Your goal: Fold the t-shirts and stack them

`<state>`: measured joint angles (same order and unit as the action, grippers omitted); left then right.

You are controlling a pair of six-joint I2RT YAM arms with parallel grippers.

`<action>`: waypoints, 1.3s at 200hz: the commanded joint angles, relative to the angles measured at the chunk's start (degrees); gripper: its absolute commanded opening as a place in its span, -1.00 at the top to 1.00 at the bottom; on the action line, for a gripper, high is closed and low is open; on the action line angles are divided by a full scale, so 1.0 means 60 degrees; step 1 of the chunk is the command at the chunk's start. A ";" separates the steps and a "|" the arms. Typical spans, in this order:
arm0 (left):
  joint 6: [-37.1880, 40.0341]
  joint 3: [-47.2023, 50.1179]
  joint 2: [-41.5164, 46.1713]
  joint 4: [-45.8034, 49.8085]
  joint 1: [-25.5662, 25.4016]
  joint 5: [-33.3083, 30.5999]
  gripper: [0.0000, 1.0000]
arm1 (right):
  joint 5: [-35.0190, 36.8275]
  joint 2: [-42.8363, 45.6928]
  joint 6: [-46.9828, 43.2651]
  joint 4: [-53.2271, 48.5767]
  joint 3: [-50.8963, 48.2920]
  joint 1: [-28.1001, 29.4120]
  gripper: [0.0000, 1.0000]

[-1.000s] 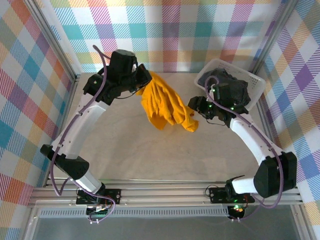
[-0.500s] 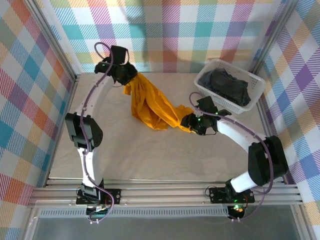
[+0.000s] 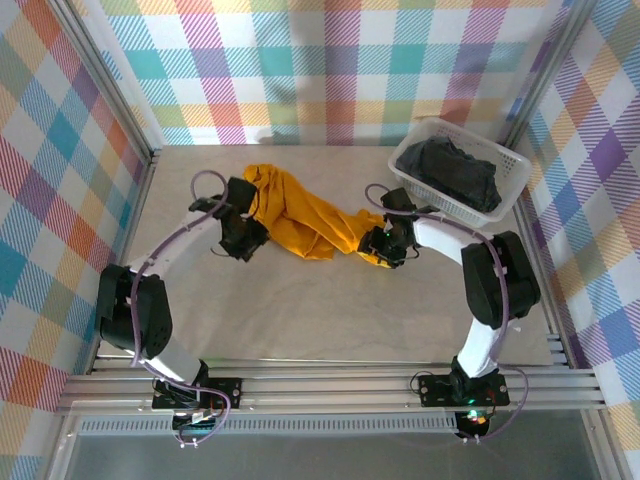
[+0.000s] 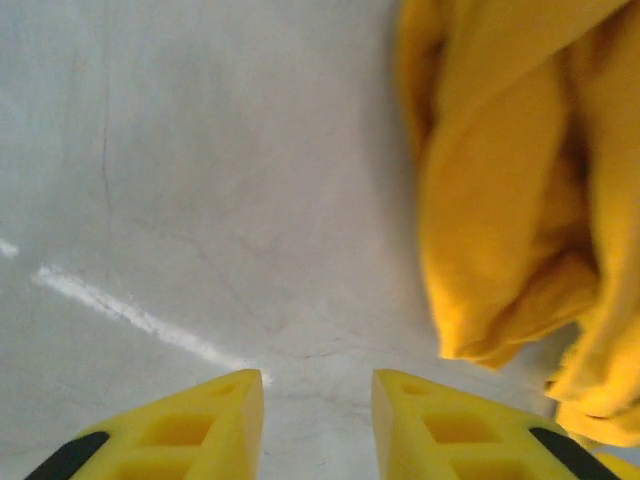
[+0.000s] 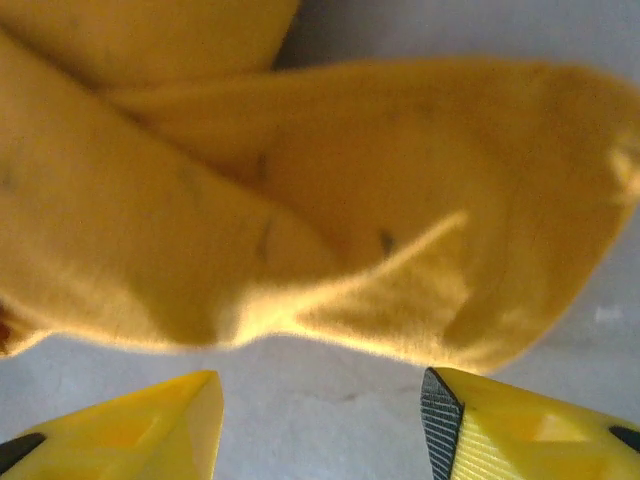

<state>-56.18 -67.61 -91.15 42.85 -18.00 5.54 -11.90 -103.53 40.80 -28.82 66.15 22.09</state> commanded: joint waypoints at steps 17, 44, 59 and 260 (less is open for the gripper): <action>-0.1192 0.0195 -0.0802 -0.2261 -0.0060 0.0729 0.24 | -0.0118 -0.1319 -0.0365 -0.0199 0.1260 -0.0542 0.13; -0.1268 -0.0054 -0.1461 -0.2366 -0.0164 0.0748 0.37 | -0.0293 -0.1539 -0.0471 -0.0099 0.1956 -0.0613 0.85; -0.1342 -0.0083 -0.1648 -0.2365 -0.0208 0.0745 0.56 | -0.0082 -0.1033 -0.0383 -0.0105 0.2035 -0.0605 1.00; -0.1868 -0.0435 -0.2087 -0.2308 -0.1502 0.0073 0.27 | 0.0519 0.1345 0.0092 -0.4112 0.6782 -0.2435 1.00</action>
<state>-67.07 -71.37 -106.10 29.98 -26.70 7.79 -9.52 -99.37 41.63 -49.65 104.79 10.07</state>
